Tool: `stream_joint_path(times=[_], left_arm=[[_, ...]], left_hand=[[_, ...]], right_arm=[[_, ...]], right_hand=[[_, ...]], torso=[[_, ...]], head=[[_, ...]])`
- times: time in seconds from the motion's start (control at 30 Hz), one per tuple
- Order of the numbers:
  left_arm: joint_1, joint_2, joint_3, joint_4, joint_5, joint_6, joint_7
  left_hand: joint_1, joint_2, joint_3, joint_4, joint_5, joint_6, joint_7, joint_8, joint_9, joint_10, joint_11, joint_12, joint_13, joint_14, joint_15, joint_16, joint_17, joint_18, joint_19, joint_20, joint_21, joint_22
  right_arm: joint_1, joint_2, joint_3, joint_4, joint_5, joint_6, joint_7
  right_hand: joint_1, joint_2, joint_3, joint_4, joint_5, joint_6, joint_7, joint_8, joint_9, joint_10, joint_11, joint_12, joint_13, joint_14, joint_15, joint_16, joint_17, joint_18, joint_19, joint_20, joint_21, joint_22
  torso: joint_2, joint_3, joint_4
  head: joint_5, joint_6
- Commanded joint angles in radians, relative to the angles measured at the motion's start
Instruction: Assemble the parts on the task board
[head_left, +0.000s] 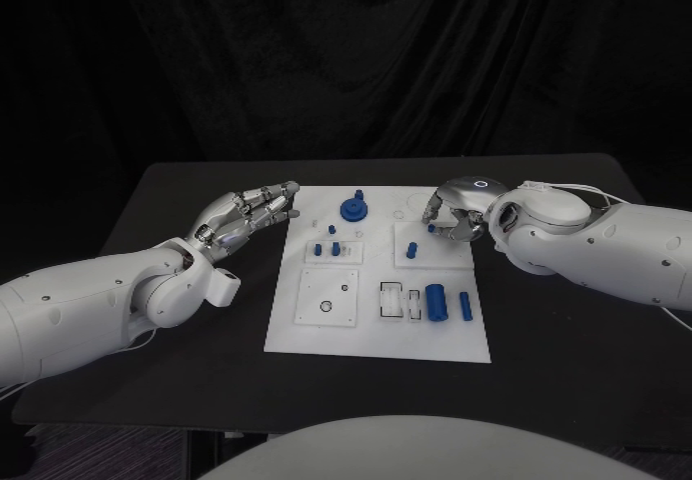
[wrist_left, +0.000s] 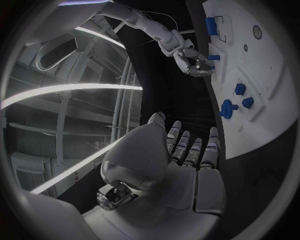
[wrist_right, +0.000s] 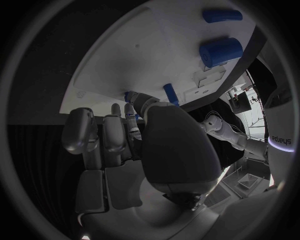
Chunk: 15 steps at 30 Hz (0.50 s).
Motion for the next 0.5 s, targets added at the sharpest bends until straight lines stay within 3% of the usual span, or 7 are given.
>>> stream_joint_path(times=[0.03, 0.27, 0.5], left_arm=[[-0.004, 0.000, 0.001, 0.002, 0.009, 0.017, 0.128], [-0.008, 0.001, 0.001, 0.000, 0.009, 0.023, 0.123], [-0.011, 0.002, 0.001, -0.001, 0.009, 0.030, 0.119]], left_hand=[[0.012, 0.001, 0.000, -0.008, 0.007, 0.004, 0.002, 0.000, 0.001, -0.001, -0.003, 0.005, 0.001, 0.005, 0.002, 0.002, 0.001, 0.008, 0.005, 0.001, 0.007, 0.000], [0.026, -0.001, 0.004, -0.017, 0.007, 0.003, 0.004, 0.000, 0.001, -0.003, -0.004, 0.004, 0.001, 0.017, 0.012, 0.007, 0.004, 0.006, 0.018, 0.003, 0.012, 0.012], [0.031, -0.001, 0.006, -0.020, 0.007, 0.005, 0.008, 0.000, 0.001, -0.005, -0.005, 0.002, 0.001, 0.024, 0.017, 0.010, 0.005, 0.005, 0.026, 0.004, 0.016, 0.018]], right_arm=[[-0.004, 0.002, 0.000, -0.004, -0.007, 0.005, 0.008], [-0.006, 0.010, 0.000, -0.011, -0.007, 0.013, 0.009], [-0.010, 0.012, 0.000, -0.012, -0.007, 0.022, 0.004]], right_hand=[[0.007, 0.007, 0.006, -0.002, 0.004, 0.012, 0.002, 0.006, 0.004, 0.009, 0.001, 0.004, -0.003, -0.005, 0.004, -0.003, -0.002, 0.009, -0.001, 0.004, -0.004, 0.147], [0.010, 0.010, 0.013, -0.010, 0.008, 0.025, 0.010, 0.013, 0.012, 0.027, -0.002, 0.013, -0.007, -0.007, 0.001, -0.005, -0.007, 0.009, -0.002, 0.003, -0.007, 0.147], [0.015, 0.012, 0.020, -0.021, 0.024, 0.039, 0.016, 0.021, 0.020, 0.041, -0.007, 0.022, -0.010, -0.009, 0.000, -0.006, -0.010, 0.010, -0.003, 0.001, -0.011, 0.146]], torso=[[-0.001, 0.0001, -0.0003], [0.000, -0.0013, 0.0008], [0.000, -0.0003, 0.0000]], head=[[0.002, 0.000], [0.003, 0.000], [0.002, 0.000]])
